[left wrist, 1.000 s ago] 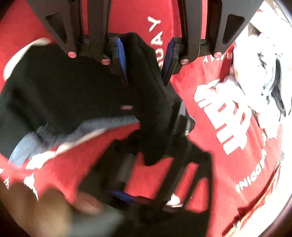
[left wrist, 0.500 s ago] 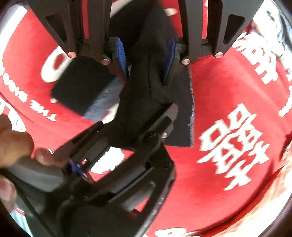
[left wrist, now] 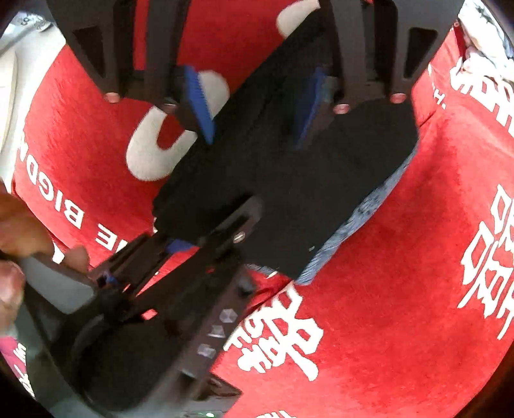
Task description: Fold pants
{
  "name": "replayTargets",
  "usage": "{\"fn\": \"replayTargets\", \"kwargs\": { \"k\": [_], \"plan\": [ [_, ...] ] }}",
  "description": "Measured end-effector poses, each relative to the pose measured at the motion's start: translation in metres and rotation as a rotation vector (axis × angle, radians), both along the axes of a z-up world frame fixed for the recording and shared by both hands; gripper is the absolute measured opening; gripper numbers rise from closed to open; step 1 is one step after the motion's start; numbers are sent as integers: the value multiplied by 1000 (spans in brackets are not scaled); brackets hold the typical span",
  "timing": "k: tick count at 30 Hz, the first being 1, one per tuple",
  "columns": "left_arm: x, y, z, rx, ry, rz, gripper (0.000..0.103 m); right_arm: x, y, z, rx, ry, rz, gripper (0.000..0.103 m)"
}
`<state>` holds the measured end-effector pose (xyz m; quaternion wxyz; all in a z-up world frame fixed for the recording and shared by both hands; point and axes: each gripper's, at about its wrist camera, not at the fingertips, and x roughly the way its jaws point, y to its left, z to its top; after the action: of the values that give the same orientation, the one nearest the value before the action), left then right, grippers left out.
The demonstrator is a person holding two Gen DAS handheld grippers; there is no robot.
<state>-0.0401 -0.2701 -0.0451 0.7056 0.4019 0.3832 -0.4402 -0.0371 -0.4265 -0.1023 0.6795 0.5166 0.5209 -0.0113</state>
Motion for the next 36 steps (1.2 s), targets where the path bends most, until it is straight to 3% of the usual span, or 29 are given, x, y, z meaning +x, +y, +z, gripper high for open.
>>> {"fn": "replayTargets", "kwargs": {
  "k": [3, 7, 12, 15, 19, 30, 36],
  "plan": [
    [13, 17, 16, -2, 36, 53, 83, 3, -1, 13, -131, 89, 31, 34],
    [41, 38, 17, 42, 156, 188, 83, -3, 4, 40, -341, 177, 53, 35],
    [71, 54, 1, 111, 254, 370, 83, 7, 24, 60, -426, 130, 94, 36],
    [80, 65, -3, 123, 267, 446, 83, 22, 53, 51, -440, 128, 147, 52],
    [87, 76, -5, 136, 278, 487, 83, 23, 74, 29, -498, 226, 230, 53],
    [100, 96, 4, 171, 295, 537, 83, 17, 84, 44, -531, 299, 229, 55],
    [99, 103, 29, 170, 290, 545, 83, 4, 103, 65, -508, 322, 234, 68]
  ]
}}
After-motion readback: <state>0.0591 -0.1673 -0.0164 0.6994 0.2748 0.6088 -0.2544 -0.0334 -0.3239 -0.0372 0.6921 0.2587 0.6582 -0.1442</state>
